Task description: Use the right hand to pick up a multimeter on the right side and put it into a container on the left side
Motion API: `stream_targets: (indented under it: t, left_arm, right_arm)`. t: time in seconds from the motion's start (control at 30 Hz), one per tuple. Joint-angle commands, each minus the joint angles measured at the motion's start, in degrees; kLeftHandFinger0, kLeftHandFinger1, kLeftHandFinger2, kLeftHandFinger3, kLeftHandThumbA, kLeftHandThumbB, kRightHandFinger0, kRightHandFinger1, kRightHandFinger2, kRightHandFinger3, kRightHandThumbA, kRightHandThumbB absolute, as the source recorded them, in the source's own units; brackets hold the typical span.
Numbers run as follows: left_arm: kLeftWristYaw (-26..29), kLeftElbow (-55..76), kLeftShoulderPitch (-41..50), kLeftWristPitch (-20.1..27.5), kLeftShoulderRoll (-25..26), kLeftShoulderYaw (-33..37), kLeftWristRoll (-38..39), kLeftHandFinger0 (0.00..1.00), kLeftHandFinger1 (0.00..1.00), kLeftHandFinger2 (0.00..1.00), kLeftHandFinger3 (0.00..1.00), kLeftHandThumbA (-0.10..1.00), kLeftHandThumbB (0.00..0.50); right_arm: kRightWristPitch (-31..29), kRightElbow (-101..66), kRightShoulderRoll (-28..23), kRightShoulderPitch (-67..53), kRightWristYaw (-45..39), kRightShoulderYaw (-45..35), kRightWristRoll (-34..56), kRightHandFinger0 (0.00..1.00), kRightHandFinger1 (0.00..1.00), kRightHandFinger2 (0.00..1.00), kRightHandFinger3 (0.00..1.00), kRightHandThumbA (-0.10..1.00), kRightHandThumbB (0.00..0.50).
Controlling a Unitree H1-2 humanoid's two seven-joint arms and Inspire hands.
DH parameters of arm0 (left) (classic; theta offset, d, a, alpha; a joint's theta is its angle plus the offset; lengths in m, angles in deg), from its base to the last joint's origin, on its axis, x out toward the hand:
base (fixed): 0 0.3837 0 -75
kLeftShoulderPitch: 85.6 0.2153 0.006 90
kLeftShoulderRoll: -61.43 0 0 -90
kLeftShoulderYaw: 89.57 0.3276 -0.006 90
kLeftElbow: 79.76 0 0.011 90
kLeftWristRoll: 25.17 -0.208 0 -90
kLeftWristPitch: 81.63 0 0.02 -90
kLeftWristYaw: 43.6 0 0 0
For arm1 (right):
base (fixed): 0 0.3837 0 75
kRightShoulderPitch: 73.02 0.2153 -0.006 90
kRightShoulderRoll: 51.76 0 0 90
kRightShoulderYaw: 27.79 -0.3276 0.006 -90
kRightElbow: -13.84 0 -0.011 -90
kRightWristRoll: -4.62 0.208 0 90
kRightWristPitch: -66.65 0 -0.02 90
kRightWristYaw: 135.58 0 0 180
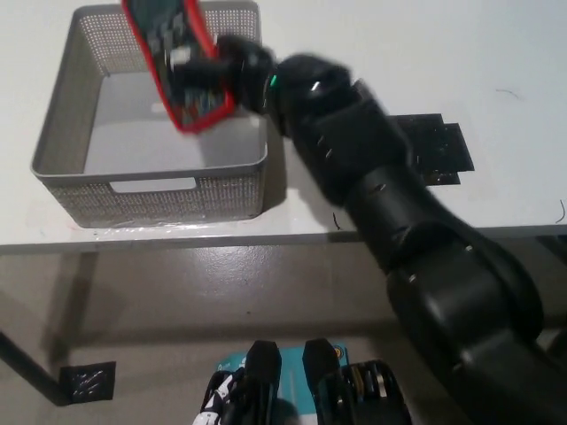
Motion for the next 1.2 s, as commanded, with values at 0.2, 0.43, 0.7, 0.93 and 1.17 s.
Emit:
stream_targets:
  t: [0.2,0.43,0.7,0.93,1.17]
  left_arm:
    - [-1.4,1.5,0.6,2.6,0.5,2.5,-0.4,1.00,1.00,1.00,1.00,1.00,0.444]
    - [-1.7,1.5,0.7,2.6,0.9,3.8,-0.2,1.00,1.00,1.00,1.00,1.00,0.433]
    - [-1.7,0.9,0.6,2.6,0.9,4.9,0.0,1.00,1.00,1.00,1.00,1.00,0.437]
    - [-0.9,0.8,0.7,2.6,1.0,6.0,-1.1,1.00,1.00,1.00,1.00,1.00,0.435]
    - [-1.8,1.0,0.3,2.6,1.4,5.1,0.3,1.00,1.00,1.00,1.00,1.00,0.441]
  right_arm:
    - [-20.5,6.5,-0.9,4.5,13.7,16.7,-17.5,0.04,0.46,0.91,0.91,-0.10,0.193]
    - [-17.7,3.7,-2.8,3.6,6.4,18.0,-16.7,1.00,1.00,1.00,1.00,0.81,0.446]
    - [-20.0,1.2,-4.1,3.1,5.2,17.3,-18.0,1.00,1.00,1.00,1.00,1.00,0.466]
    - [-24.1,-6.8,-6.2,1.3,5.1,12.0,-14.7,1.00,1.00,1.00,1.00,1.00,0.467]
    - [-17.4,-33.6,-13.2,-4.9,0.6,1.4,-8.1,1.00,1.00,1.00,1.00,1.00,0.483]
